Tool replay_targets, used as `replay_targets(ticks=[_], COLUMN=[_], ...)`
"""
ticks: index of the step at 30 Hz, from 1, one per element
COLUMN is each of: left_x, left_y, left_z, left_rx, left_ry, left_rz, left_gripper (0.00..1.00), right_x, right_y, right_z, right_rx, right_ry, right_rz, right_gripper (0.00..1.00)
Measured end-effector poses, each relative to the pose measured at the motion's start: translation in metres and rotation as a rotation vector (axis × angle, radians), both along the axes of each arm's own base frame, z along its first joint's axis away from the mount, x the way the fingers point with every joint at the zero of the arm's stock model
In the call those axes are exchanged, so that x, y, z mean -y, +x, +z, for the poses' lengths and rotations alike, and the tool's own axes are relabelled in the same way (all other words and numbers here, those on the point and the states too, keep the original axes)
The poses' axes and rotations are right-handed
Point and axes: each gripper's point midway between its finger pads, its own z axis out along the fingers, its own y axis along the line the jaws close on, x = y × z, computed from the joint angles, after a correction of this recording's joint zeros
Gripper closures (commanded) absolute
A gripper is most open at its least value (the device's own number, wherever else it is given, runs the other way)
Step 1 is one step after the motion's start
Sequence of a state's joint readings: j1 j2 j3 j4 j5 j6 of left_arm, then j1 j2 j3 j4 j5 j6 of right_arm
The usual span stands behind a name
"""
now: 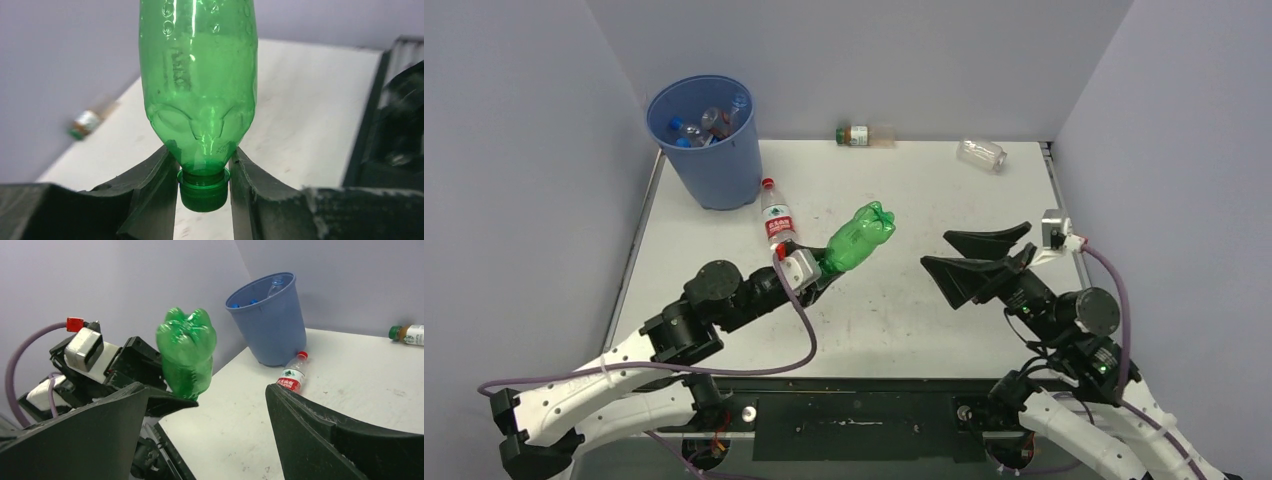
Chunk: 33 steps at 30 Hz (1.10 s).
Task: Put the plastic bottles in the bin
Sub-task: Pick up the plastic bottle at the center of the board.
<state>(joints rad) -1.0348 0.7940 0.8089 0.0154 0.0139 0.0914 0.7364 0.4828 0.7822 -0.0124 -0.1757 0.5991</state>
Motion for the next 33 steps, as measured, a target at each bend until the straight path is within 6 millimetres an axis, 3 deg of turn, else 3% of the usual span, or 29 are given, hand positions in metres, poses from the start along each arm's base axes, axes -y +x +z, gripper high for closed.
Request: replay_targets(ticks=[3, 5, 8, 11, 13, 17, 21, 29, 33], left_x=[-0.022, -0.037, -0.049, -0.057, -0.058, -0.049, -0.031, -0.014, -0.011], left_y=[0.014, 0.024, 0.032, 0.034, 0.036, 0.036, 0.028, 0.015, 0.010], left_z=[-0.001, -0.016, -0.044, -0.078, -0.089, -0.075, -0.061, -0.045, -0.038], left_rx=[0.188, 0.321, 0.526, 0.721, 0.817, 0.988, 1.110, 1.233, 1.262], left_ry=[0.223, 0.419, 0.665, 0.882, 0.974, 1.024, 1.014, 1.008, 0.997], left_rz=[0.068, 0.102, 0.107, 0.055, 0.027, 0.011, -0.027, -0.102, -0.115], left_gripper=[1.00, 1.00, 1.00, 1.00, 1.00, 1.00, 1.00, 1.00, 1.00], right_x=[0.005, 0.001, -0.011, -0.027, -0.035, -0.043, -0.047, -0.059, -0.065], right_y=[-0.012, -0.014, -0.011, -0.010, -0.011, -0.009, -0.009, -0.019, -0.025], right_z=[0.023, 0.027, 0.007, -0.030, -0.051, -0.088, -0.110, -0.124, -0.131], right_rx=[0.039, 0.043, -0.012, -0.108, -0.166, -0.255, -0.285, -0.276, -0.292], right_ry=[-0.071, -0.130, -0.242, -0.355, -0.415, -0.529, -0.611, -0.656, -0.663], right_rz=[0.023, 0.044, 0.096, 0.177, 0.227, 0.282, 0.329, 0.461, 0.518], right_gripper=[0.10, 0.10, 0.10, 0.10, 0.10, 0.10, 0.10, 0.09, 0.03])
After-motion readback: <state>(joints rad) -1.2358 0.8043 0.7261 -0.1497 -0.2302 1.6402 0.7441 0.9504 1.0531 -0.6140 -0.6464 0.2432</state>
